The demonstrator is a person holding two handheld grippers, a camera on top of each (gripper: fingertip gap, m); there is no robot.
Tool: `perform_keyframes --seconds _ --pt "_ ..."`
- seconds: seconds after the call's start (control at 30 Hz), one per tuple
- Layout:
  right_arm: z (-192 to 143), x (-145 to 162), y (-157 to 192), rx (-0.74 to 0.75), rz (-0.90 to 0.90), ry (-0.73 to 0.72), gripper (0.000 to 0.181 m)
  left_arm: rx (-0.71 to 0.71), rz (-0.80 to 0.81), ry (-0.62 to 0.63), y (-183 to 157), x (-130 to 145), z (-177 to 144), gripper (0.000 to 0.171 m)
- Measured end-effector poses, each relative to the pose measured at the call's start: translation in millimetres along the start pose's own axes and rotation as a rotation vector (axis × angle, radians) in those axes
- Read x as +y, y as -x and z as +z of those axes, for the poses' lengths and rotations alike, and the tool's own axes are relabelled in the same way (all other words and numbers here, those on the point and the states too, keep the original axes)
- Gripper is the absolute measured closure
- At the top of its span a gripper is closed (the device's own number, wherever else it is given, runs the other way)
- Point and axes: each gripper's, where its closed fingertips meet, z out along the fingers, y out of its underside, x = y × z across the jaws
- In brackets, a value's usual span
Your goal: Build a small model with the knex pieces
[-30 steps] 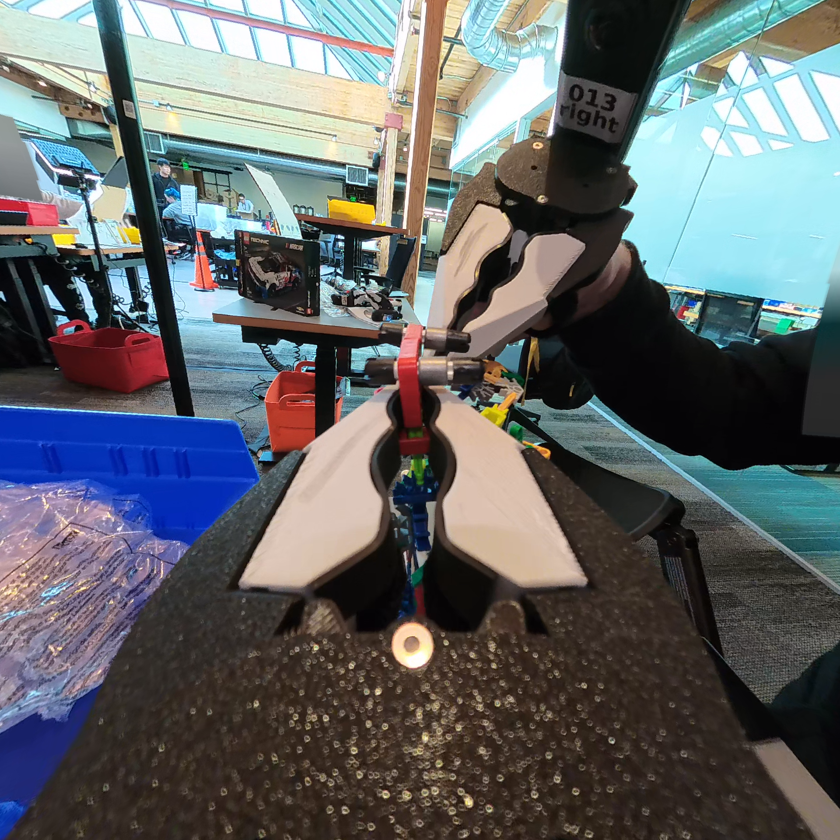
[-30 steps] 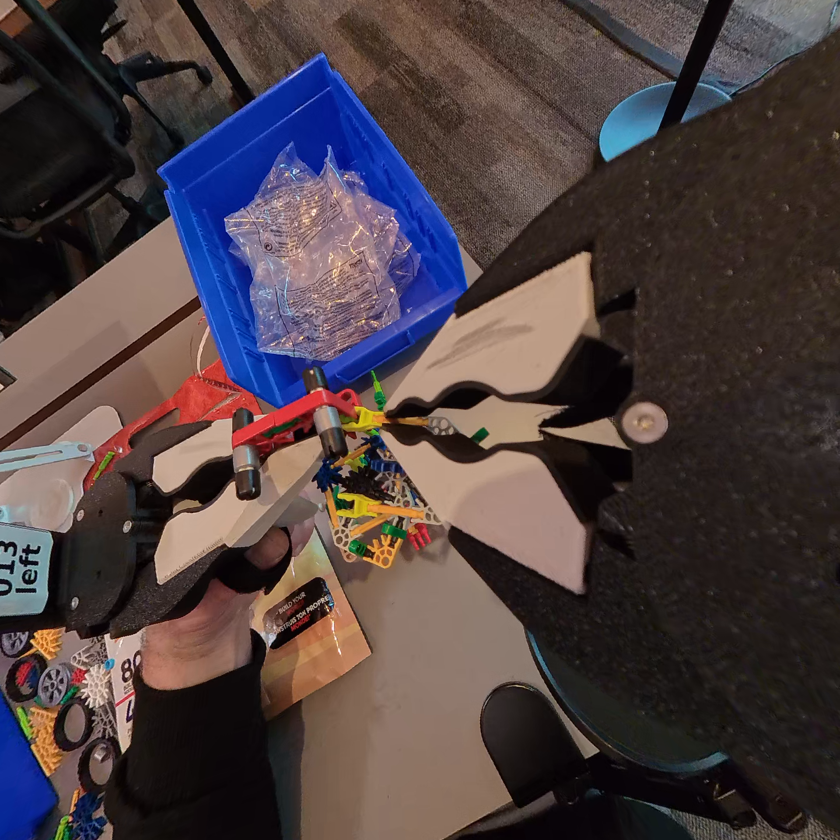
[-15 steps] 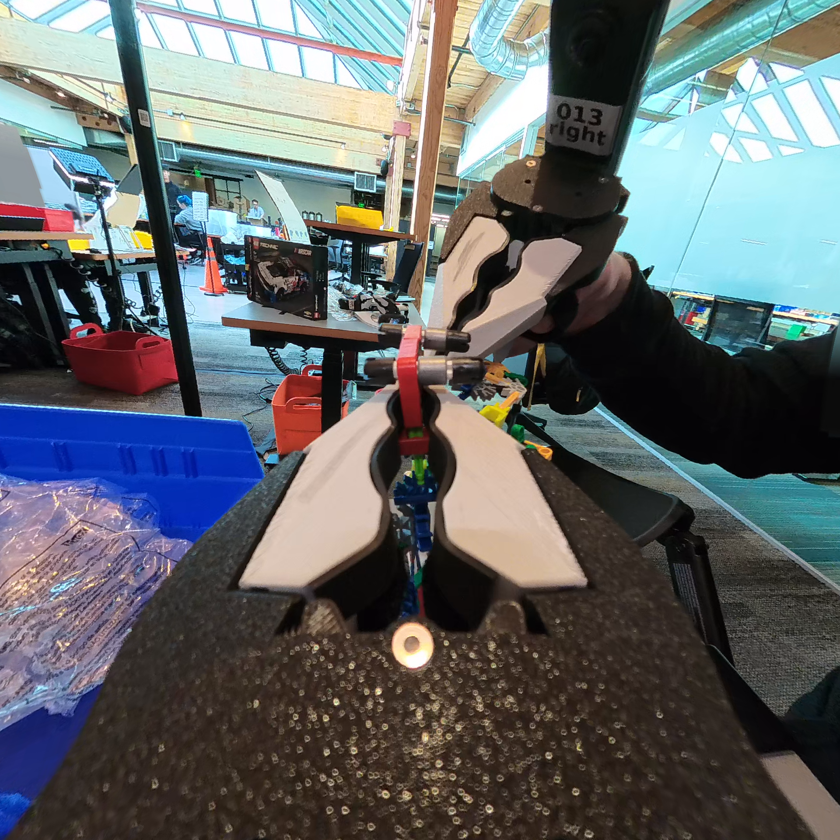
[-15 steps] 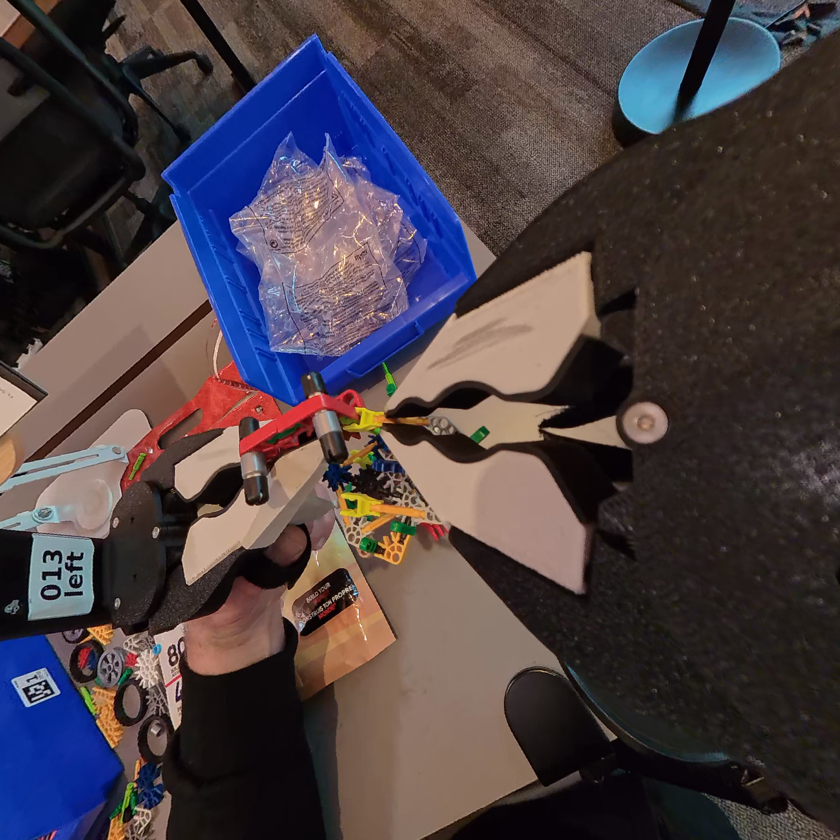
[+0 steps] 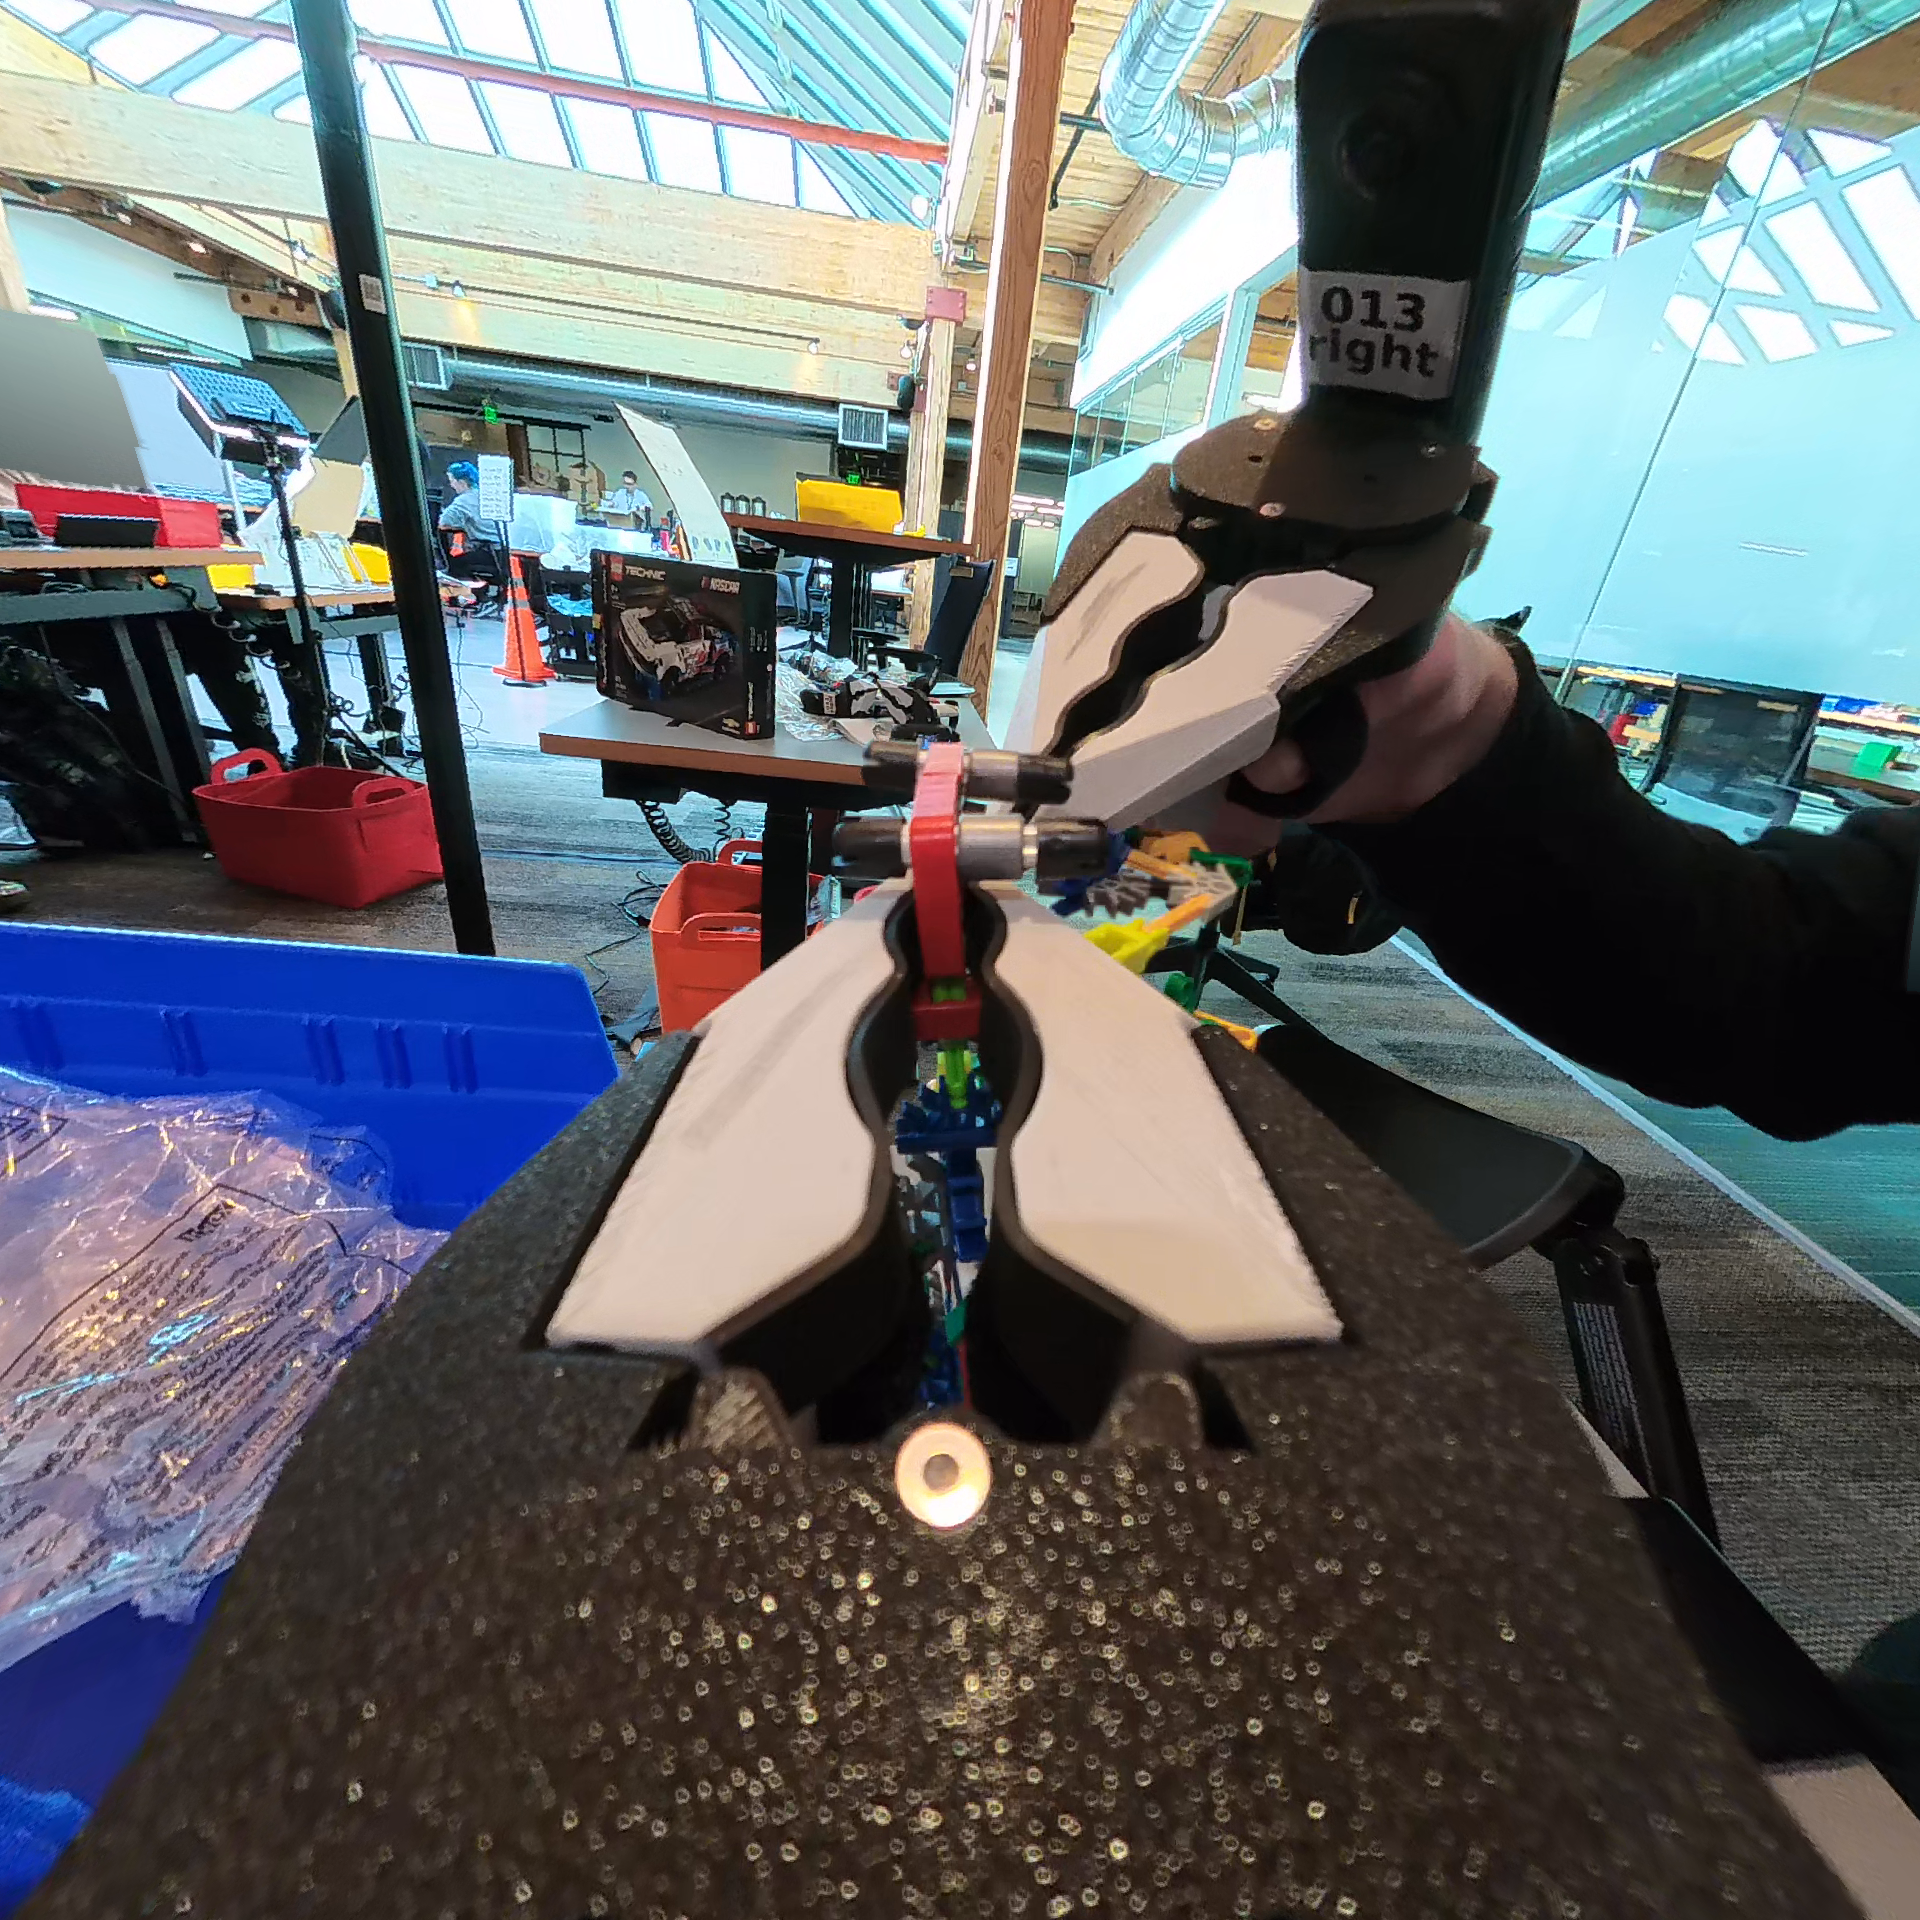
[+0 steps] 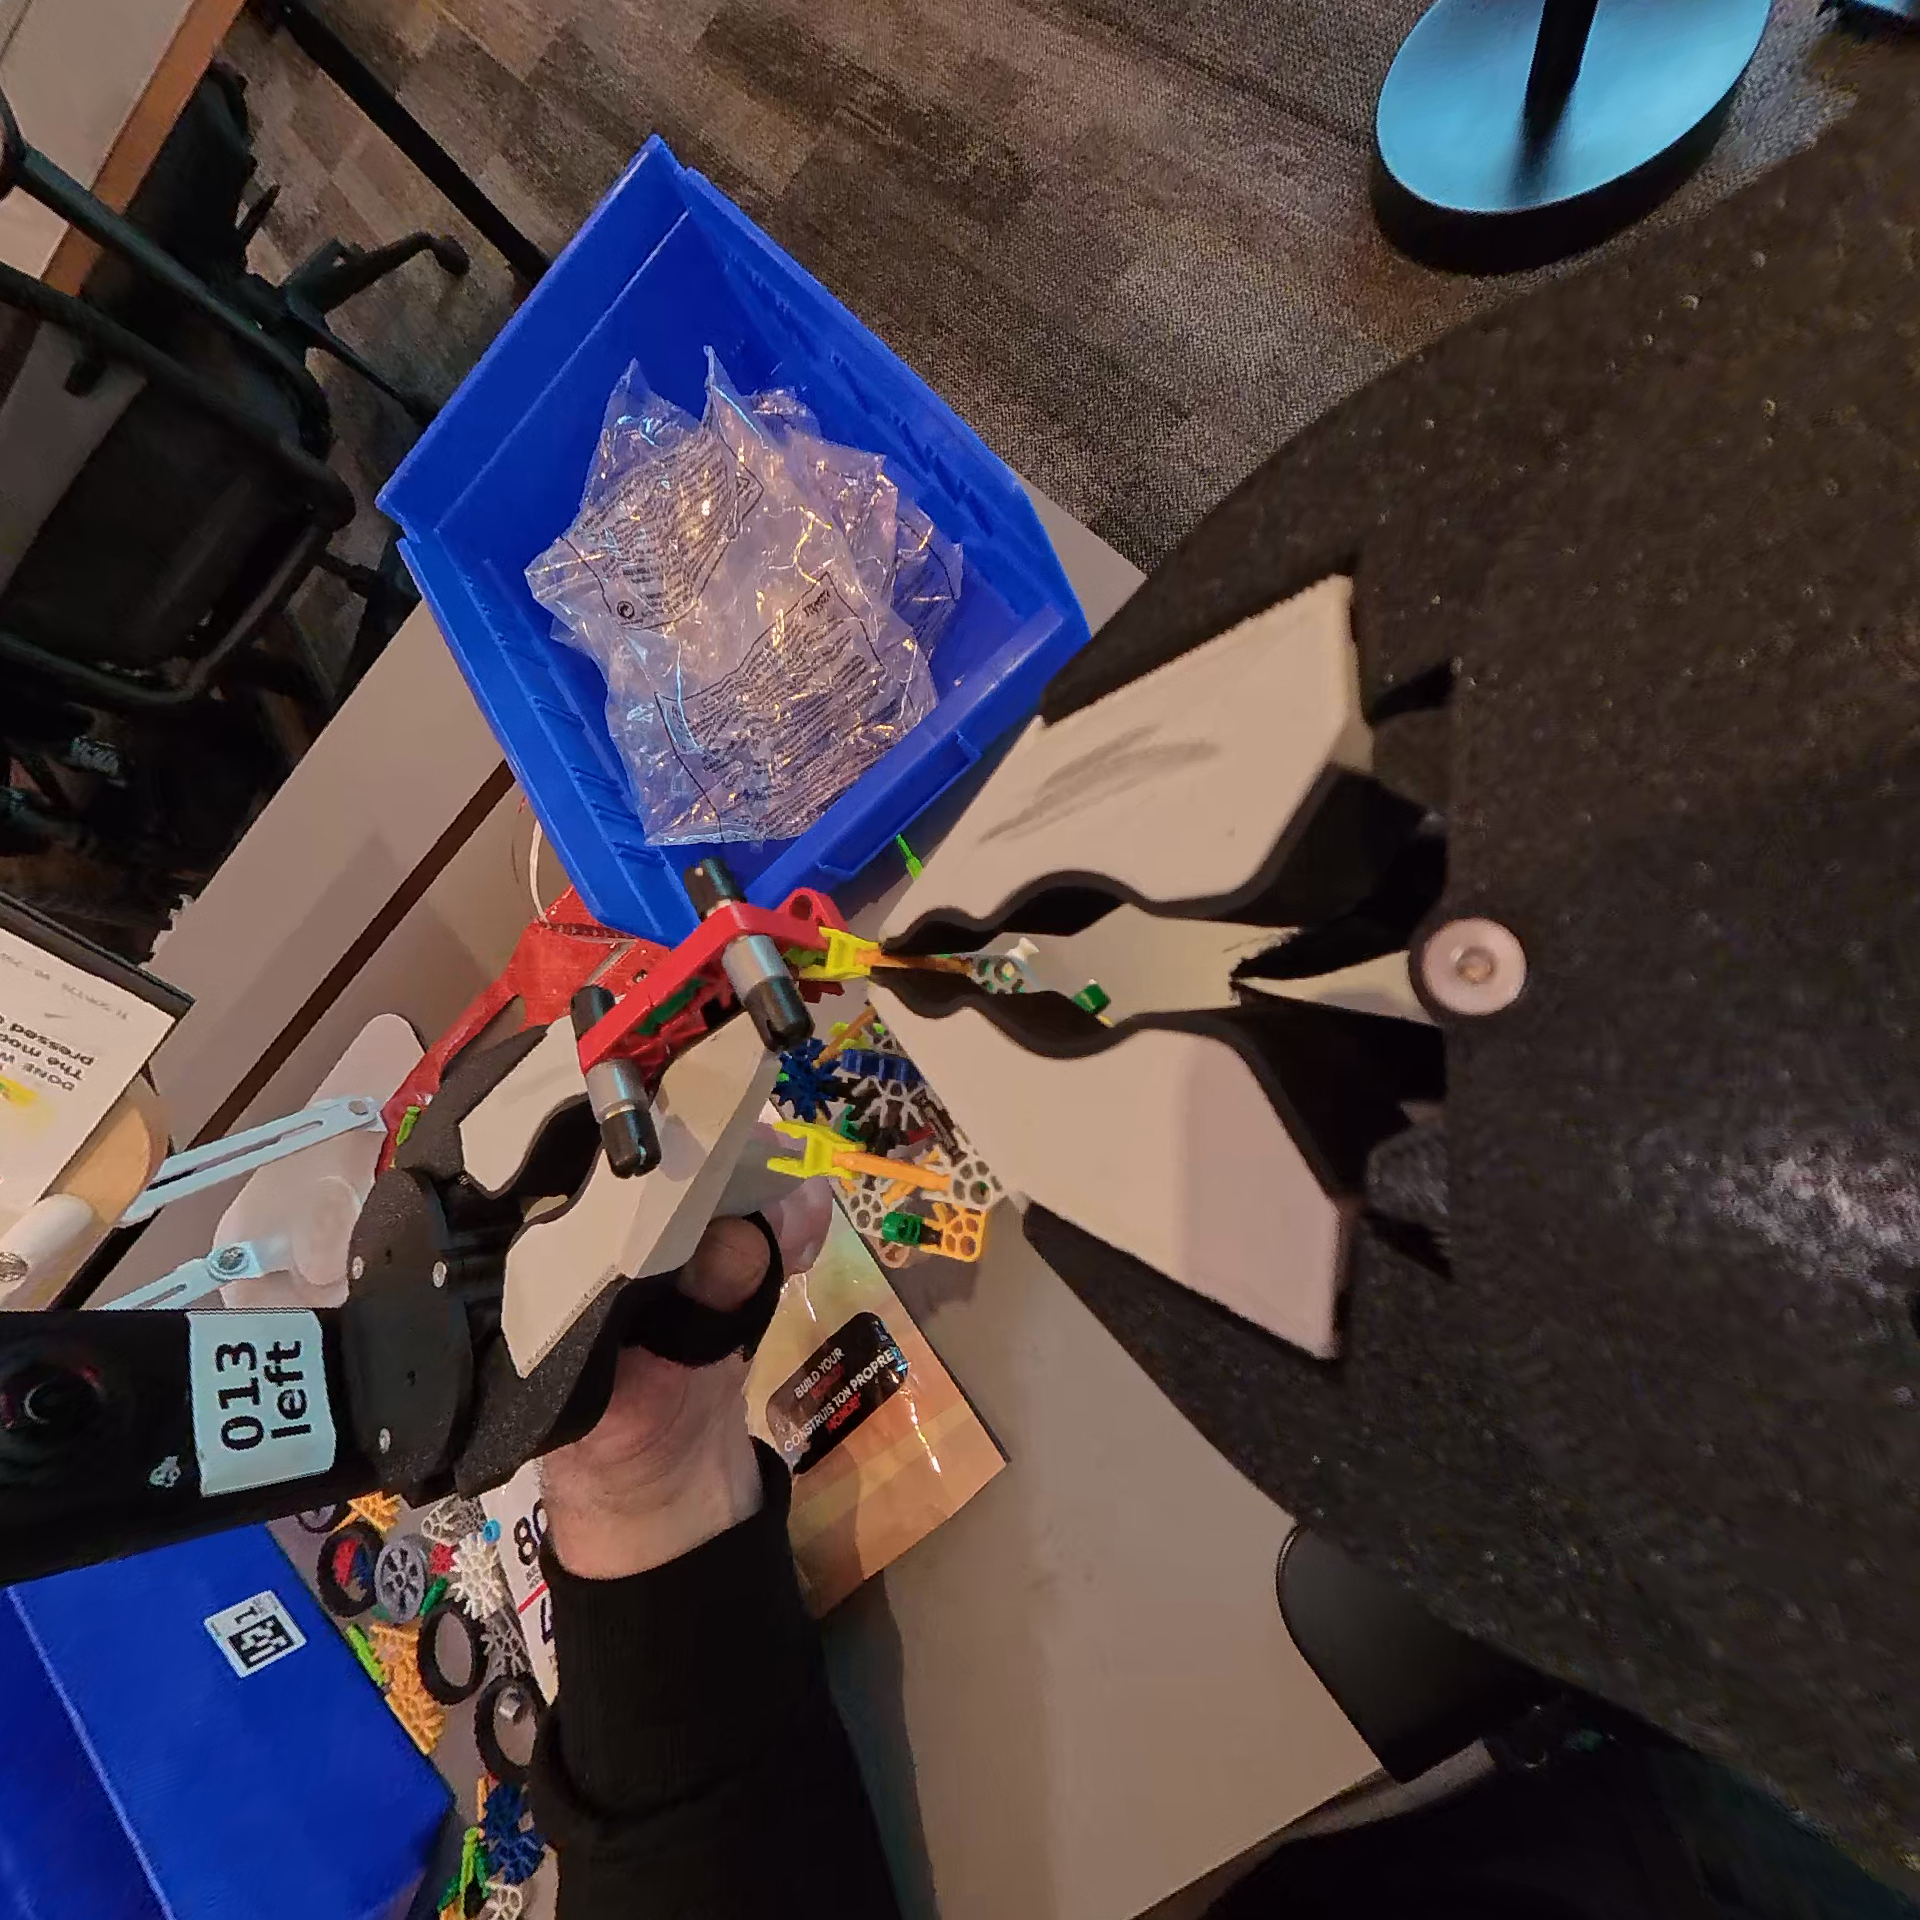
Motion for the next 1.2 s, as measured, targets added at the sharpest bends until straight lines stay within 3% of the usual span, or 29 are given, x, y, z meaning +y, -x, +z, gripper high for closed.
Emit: perform_keyframes --seconds 1.2 --pt "8.9 -3.8 -9.1 0.183 0.205 -0.111 0.181 -0.125 0.084 0.025 7.8 2.3 1.8 0.171"
